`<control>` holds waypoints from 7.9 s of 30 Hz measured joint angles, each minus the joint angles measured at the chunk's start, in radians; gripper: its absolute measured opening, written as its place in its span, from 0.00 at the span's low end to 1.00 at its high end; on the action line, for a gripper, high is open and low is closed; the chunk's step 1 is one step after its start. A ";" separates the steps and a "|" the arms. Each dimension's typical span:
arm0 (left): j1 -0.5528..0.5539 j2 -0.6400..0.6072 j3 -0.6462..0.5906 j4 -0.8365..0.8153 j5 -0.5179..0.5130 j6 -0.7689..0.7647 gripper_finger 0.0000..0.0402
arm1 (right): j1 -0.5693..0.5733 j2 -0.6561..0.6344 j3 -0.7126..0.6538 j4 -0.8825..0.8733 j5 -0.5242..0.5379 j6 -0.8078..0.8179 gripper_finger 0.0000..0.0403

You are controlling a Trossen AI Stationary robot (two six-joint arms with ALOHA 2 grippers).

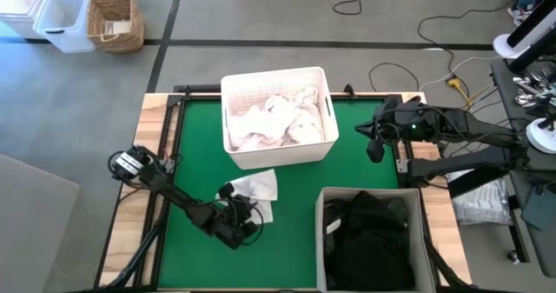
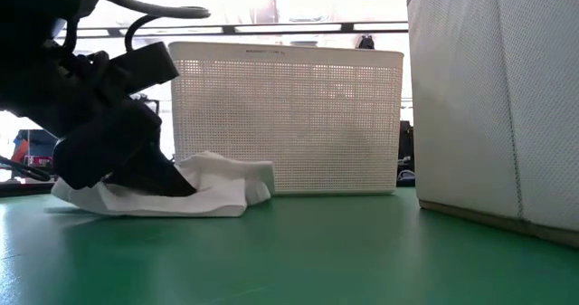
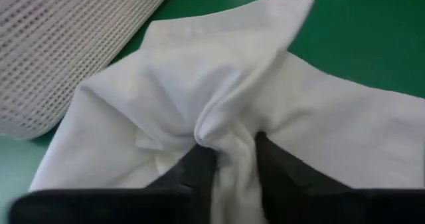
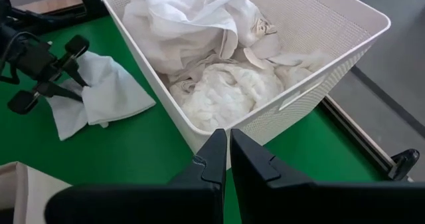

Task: Pick and place trash into bin
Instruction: Put the white cloth into the white plastic storage bin, then return to Home Position

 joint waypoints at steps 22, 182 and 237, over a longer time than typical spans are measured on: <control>-0.008 -0.029 0.123 -0.247 0.050 -0.020 0.01 | 0.000 0.000 -0.003 0.002 0.003 -0.001 0.03; 1.151 -0.362 0.631 -0.412 0.814 1.015 0.35 | 0.000 0.001 -0.020 0.059 0.004 0.007 0.03; 0.358 -0.861 0.197 -0.112 0.508 1.184 0.47 | 0.161 -0.006 -0.008 0.396 -0.198 -0.322 0.03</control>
